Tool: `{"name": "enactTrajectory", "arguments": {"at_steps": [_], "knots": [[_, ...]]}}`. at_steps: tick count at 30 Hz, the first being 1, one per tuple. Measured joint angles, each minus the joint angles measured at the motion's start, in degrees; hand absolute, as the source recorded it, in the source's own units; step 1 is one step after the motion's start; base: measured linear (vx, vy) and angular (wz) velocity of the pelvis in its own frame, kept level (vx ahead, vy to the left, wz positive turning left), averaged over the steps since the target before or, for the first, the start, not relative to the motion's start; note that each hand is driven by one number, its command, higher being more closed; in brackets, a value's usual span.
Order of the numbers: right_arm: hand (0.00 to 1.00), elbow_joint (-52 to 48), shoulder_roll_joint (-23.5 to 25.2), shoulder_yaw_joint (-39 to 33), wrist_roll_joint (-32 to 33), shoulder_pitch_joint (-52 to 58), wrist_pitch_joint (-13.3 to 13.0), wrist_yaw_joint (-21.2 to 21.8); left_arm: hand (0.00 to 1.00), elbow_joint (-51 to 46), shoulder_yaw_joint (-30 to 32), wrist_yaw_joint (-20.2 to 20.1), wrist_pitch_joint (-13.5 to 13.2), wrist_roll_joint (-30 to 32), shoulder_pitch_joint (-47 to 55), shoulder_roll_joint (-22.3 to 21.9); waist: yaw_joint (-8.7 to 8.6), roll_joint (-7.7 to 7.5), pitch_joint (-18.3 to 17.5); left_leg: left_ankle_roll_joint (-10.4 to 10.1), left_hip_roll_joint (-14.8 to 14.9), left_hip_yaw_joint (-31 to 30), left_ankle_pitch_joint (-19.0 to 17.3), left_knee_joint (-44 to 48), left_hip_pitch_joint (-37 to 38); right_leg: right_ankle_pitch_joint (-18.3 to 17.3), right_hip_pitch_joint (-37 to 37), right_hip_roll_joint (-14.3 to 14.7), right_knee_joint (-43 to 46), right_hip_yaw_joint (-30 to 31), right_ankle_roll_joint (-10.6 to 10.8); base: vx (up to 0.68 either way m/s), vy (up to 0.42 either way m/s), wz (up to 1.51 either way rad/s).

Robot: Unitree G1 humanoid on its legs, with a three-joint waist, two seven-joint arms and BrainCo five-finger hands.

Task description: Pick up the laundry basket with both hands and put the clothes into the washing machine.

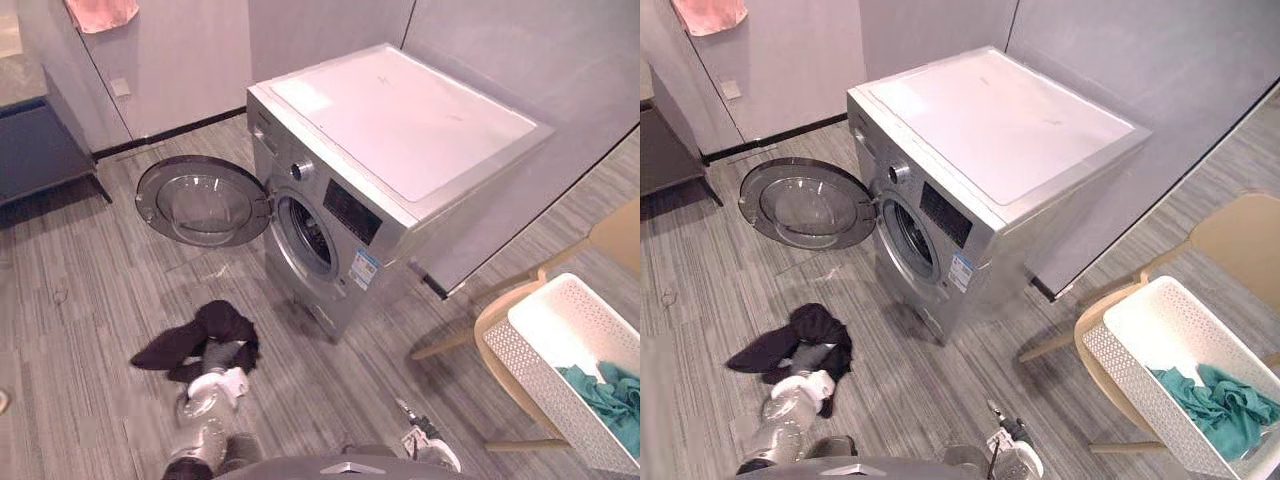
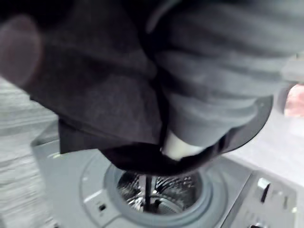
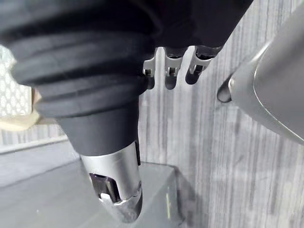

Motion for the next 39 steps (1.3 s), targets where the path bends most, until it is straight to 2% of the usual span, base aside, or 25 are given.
{"name": "enactTrajectory", "arguments": {"at_steps": [1,2,3,6,8,10,11,12,13,15,19,23,24,25,26,27,29,31,32,34,35,36,37,38,39], "knots": [[0.0,-0.5,-0.1,-0.1,0.3,1.5,-0.1,0.0,1.0,0.7,-1.2,-0.5,0.1,0.0,-1.3,-0.3,-0.74,1.14,0.9,-0.9,1.4,-0.4,1.0,-3.0,2.7,-2.1,-4.6,1.9,8.2,2.0,-1.6,0.11,-0.12,0.58],[0.0,-0.8,0.0,0.2,0.9,1.8,-0.1,0.0,1.0,1.4,-1.0,-0.5,0.0,0.0,-2.3,-0.4,-1.41,0.94,0.8,-1.9,2.3,-1.0,1.7,-4.5,3.5,-3.3,-4.5,3.9,4.9,3.2,-4.7,0.12,-0.157,0.5],[0.0,-0.9,1.0,0.4,1.1,2.7,-0.1,0.0,1.0,2.1,-1.0,-0.5,0.0,0.0,-3.6,0.1,-1.7,-1.72,-0.1,-2.4,1.2,-1.7,2.4,-6.1,4.4,0.6,-3.7,4.7,-3.0,4.5,-7.4,0.15,-0.197,0.67],[0.0,0.2,0.8,-0.5,1.3,4.8,-0.2,-1.2,1.0,3.6,-4.1,-1.1,0.2,0.5,-3.9,-0.2,-2.17,0.39,0.3,-3.3,4.2,0.6,0.0,-0.8,5.4,0.8,0.5,6.2,-3.5,2.7,-7.1,0.14,-0.148,0.22],[0.0,0.4,0.2,-0.4,1.3,4.1,0.1,-1.4,1.0,2.1,-6.1,-2.3,0.5,0.5,-2.2,-0.1,-2.53,1.43,0.7,-3.7,4.3,1.5,-0.3,11.0,2.4,-2.2,3.2,5.8,-2.9,2.8,-7.5,0.05,-0.054,0.03],[0.0,0.3,-1.0,-0.5,1.4,4.2,0.3,-1.3,1.0,-0.8,-6.5,-2.6,0.5,0.4,0.6,-0.1,-2.12,2.91,0.9,-7.6,5.2,-0.3,5.1,27.5,-3.9,-3.4,6.1,5.9,-2.4,3.7,-7.7,0.1,-0.007,-0.22],[0.0,0.3,-1.6,0.2,1.3,4.4,0.5,-1.3,1.0,-1.9,-5.9,-2.6,0.5,0.4,1.9,-0.1,-0.88,3.34,1.1,-7.6,5.5,-0.2,10.8,33.9,-6.2,-3.8,6.9,5.9,-1.8,5.9,-7.9,0.1,0.048,-0.53],[0.0,0.3,-1.8,0.5,1.3,4.3,0.5,-1.3,1.0,-2.1,-5.5,-2.6,0.5,0.4,2.3,-0.2,-0.63,3.44,1.1,-7.4,5.7,0.0,12.6,35.3,-6.7,-3.9,7.2,5.8,-1.8,6.6,-8.0,0.11,0.067,-0.8],[0.0,0.0,-2.5,2.2,1.2,3.7,0.5,-1.4,1.0,-2.6,-4.7,-2.6,0.5,0.4,3.2,-0.2,0.06,3.74,1.1,-5.3,6.0,0.7,16.1,39.9,-9.1,-4.1,7.8,5.3,-2.0,8.9,-8.3,0.14,0.109,-0.76],[0.0,-0.2,-2.7,3.1,1.0,3.2,0.5,-1.5,1.0,-2.5,-4.1,-2.5,0.5,0.4,3.9,-0.2,0.25,3.63,1.1,0.5,7.6,3.2,8.3,39.4,-11.8,-4.8,7.9,4.4,-2.3,12.6,-7.9,0.2,0.16,-0.84],[0.0,2.4,-3.0,4.0,0.7,0.3,0.5,-2.0,1.0,-2.4,-4.1,-2.0,0.5,-0.2,6.3,0.1,0.88,2.24,0.4,1.6,5.4,-5.7,4.1,20.7,-11.5,-6.6,5.2,1.5,-2.4,22.4,-5.0,0.26,0.308,-1.19],[0.0,7.6,-5.5,3.6,-2.2,-3.4,0.8,-2.0,1.0,-1.7,-4.0,-2.1,0.5,-0.2,6.9,0.1,1.11,2.34,0.3,2.4,4.8,-14.3,3.0,7.3,-10.4,-9.8,5.9,-6.0,-6.6,33.4,0.4,0.32,0.62,-1.29],[0.0,9.3,-6.6,3.2,-3.8,-2.8,1.2,-1.8,1.0,-0.2,-4.3,-2.2,0.5,-0.2,6.8,0.2,1.47,3.51,-0.8,-3.7,5.1,-14.1,-0.7,4.9,-8.7,-9.1,6.9,-8.2,-8.5,36.4,1.9,0.36,0.816,-1.28],[0.0,10.8,-6.2,2.7,-4.4,-3.5,1.5,-1.8,1.0,1.6,-4.3,-2.2,0.5,-0.3,6.1,0.8,1.41,2.24,-1.2,-8.7,4.3,-12.2,-1.9,7.0,-8.6,-8.0,6.3,-9.9,-8.2,38.4,2.9,0.32,0.828,-1.15],[0.0,12.6,-4.7,1.2,-5.7,-3.7,2.3,-1.5,1.0,5.3,-3.7,-2.0,0.6,-0.3,5.3,3.0,0.56,0.93,-2.7,-7.8,2.2,-9.1,-4.2,10.0,-9.1,-2.0,4.5,-11.9,-8.4,40.5,2.8,0.23,0.61,-0.75],[0.0,12.8,-4.6,0.8,-5.8,-3.7,2.2,-1.4,1.0,5.7,-3.8,-2.0,0.6,-0.3,5.3,3.8,-0.1,-0.07,-3.5,-7.4,1.8,-8.3,-4.8,11.3,-9.1,2.2,4.3,-12.1,-9.2,40.6,2.9,0.27,0.702,-0.73],[0.0,13.3,-4.0,-2.2,-5.6,-3.3,1.8,-1.3,1.0,5.8,-6.9,-2.1,0.6,-0.3,3.8,6.7,-0.71,0.39,-4.2,-4.5,0.9,-4.3,-5.0,10.2,-8.4,19.3,2.0,-13.3,-12.6,39.6,3.4,0.25,0.628,-0.6],[0.0,11.9,-3.1,-4.7,-4.6,-3.1,1.1,-1.2,1.0,5.6,-9.6,-2.5,0.5,0.0,0.1,8.4,-2.31,1.27,-4.9,-0.4,-0.9,-1.2,-2.2,4.8,-8.4,24.8,-3.5,-12.9,-12.3,34.7,4.6,0.15,0.452,-0.31],[0.0,11.5,-3.0,-4.7,-3.9,-3.1,1.1,-1.0,1.0,5.3,-9.5,-2.5,0.4,0.1,-0.4,8.4,-2.01,1.47,-5.0,0.2,-1.0,0.2,-1.5,3.6,-8.4,24.3,-5.4,-12.1,-11.5,32.6,3.9,0.1,0.345,-0.65],[0.0,11.4,-3.3,-4.5,-2.8,-3.2,1.2,-0.7,1.0,4.1,-8.6,-2.5,0.1,0.6,-0.7,8.6,-1.64,1.94,-4.9,1.5,-2.0,4.9,-0.6,1.4,-7.2,21.9,-9.6,-10.3,-9.9,20.2,-1.2,0.07,0.272,-0.92],[0.0,11.4,-3.5,-4.3,-2.8,-3.1,1.5,-0.7,1.0,4.2,-7.7,-2.5,0.2,0.6,-0.4,8.2,-1.0,1.73,-5.0,2.2,-2.9,7.1,-0.7,1.2,-6.0,24.3,-10.2,-11.6,-10.1,14.0,-3.4,0.05,0.227,-1.24],[0.0,10.9,-5.1,-3.6,-2.9,-2.6,1.5,-0.7,1.0,4.3,-6.5,-2.5,0.4,0.7,-0.3,7.6,-0.25,3.77,-4.4,3.2,-2.6,9.9,-1.0,-0.7,-3.1,24.9,-10.1,-10.9,-10.2,11.4,-2.4,0.05,0.225,-1.16],[0.0,10.6,-5.5,-3.2,-2.5,-2.8,1.6,-0.5,1.0,4.3,-5.5,-2.5,0.4,0.7,-0.5,7.3,-0.99,4.95,-3.8,3.6,-2.1,10.7,-0.9,-2.2,-1.5,17.9,-10.6,-7.6,-2.8,11.1,-0.3,0.05,0.08,-0.81],[0.0,10.6,-5.5,-2.5,-2.5,-1.7,1.7,0.0,1.0,4.3,-4.6,-2.5,0.4,0.7,-0.5,7.2,-1.24,4.86,-3.7,3.9,-2.3,11.7,-0.7,-4.2,1.1,10.4,-10.9,-4.2,4.4,7.5,-2.0,0.04,0.027,-0.5],[0.0,10.6,-5.2,-2.2,-2.5,-1.0,1.7,0.2,1.0,4.3,-4.2,-2.4,0.4,0.7,-0.5,6.9,-0.6,4.54,-3.6,4.0,-2.9,13.0,-0.7,-4.7,2.4,9.6,-11.2,-4.3,4.9,5.4,-3.2,0.02,0.03,-0.94]]}}
